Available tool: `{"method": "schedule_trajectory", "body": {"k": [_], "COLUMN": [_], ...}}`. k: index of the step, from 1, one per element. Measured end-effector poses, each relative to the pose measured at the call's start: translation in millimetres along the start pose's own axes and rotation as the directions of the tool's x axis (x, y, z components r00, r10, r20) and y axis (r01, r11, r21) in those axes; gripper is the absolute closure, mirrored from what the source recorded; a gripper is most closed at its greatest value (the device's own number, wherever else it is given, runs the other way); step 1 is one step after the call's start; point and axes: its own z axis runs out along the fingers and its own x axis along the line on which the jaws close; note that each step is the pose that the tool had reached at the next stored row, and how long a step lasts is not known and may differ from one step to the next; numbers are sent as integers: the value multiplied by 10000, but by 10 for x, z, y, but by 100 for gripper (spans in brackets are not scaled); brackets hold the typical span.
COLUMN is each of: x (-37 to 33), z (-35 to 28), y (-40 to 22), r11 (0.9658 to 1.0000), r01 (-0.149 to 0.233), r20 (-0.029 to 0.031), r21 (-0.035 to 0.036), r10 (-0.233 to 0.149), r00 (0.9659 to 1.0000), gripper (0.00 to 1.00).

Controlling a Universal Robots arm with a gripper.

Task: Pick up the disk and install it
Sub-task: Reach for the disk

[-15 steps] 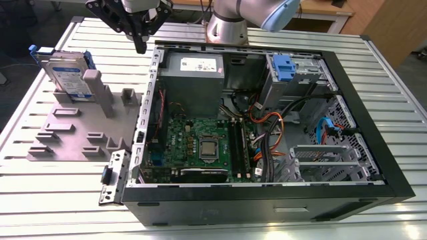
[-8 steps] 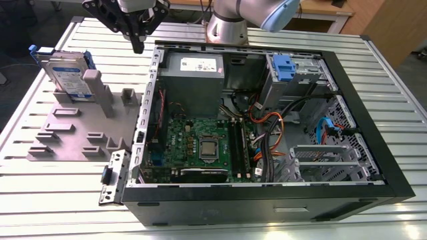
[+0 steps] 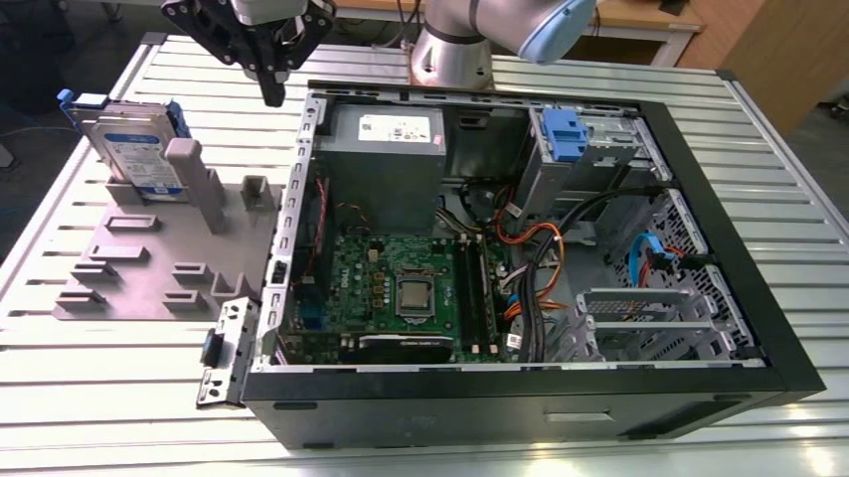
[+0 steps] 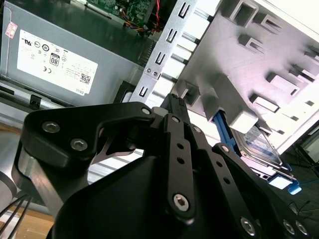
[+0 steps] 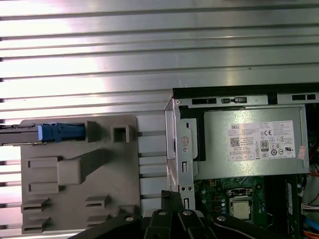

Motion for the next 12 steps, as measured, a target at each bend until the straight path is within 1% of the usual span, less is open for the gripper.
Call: {"method": "schedule_trajectory", "body": {"k": [12], "x": [61], "z": [0], "y": [-5], "r11": [10000], "r01": [0], "r20": [0], "r21": [0], "r10": [0], "r00": [10000], "gripper": [89]}}
